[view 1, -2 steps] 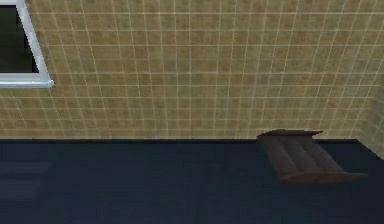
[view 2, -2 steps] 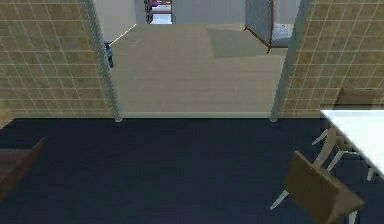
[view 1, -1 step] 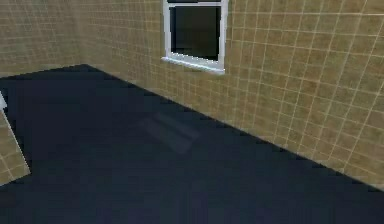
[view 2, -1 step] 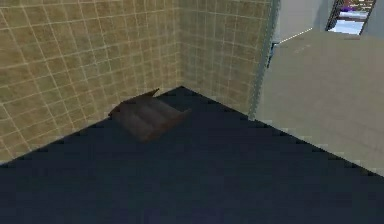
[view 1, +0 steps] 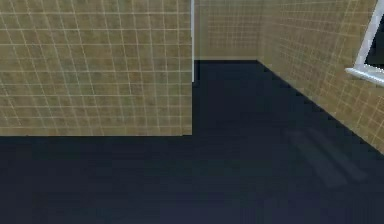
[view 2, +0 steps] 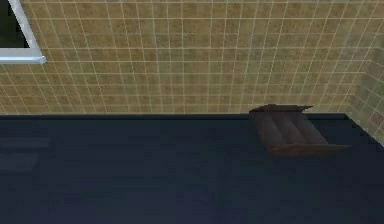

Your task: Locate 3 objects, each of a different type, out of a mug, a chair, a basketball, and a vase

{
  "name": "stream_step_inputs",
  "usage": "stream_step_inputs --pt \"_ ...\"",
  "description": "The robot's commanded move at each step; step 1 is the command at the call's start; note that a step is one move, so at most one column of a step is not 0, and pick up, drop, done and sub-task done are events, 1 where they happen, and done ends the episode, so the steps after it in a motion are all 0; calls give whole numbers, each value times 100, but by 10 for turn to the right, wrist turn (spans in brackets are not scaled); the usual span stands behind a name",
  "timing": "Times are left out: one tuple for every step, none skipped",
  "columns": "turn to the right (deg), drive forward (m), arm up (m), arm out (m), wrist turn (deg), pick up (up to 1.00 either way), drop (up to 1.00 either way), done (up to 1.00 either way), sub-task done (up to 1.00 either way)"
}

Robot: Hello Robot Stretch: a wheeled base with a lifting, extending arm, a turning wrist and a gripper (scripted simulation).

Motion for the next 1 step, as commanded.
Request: stream_step_inputs --pt "0 50 0 0 0 0 0 0 0"
